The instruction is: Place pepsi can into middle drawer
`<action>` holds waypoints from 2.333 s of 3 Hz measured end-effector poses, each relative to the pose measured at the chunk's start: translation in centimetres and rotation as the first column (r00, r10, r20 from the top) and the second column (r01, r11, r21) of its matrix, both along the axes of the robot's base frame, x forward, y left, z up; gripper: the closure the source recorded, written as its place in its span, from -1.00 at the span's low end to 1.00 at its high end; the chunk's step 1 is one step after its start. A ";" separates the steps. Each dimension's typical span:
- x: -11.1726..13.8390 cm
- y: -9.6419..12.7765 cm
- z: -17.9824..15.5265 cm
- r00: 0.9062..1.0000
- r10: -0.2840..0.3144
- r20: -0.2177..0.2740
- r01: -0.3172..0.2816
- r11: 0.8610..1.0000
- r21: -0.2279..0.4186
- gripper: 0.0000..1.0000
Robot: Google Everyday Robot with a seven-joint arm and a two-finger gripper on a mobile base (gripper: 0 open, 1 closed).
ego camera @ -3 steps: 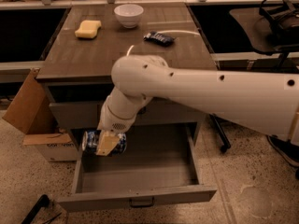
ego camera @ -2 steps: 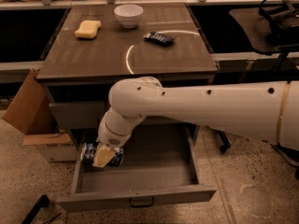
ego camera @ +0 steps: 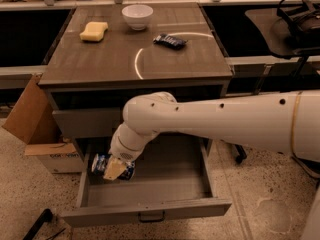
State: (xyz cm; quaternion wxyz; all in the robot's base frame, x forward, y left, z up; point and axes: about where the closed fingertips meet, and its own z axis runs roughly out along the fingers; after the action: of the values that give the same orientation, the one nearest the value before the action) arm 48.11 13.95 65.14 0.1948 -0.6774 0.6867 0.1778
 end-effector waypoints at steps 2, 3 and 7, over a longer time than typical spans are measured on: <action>4.2 -2.1 -8.7 0.973 -0.230 -0.016 0.230 0.973 0.025 1.00; 5.3 -2.1 -11.3 0.962 -0.271 -0.041 0.272 0.961 0.037 1.00; 8.3 -1.9 -19.9 0.903 -0.397 -0.166 0.392 0.918 -0.065 -0.59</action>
Offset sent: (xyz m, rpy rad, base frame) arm 0.0596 -0.0325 -0.1193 0.0363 0.0145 -0.3395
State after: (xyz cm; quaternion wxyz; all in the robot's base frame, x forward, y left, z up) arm 56.43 12.09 45.25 0.1551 -0.5091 0.8266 0.1831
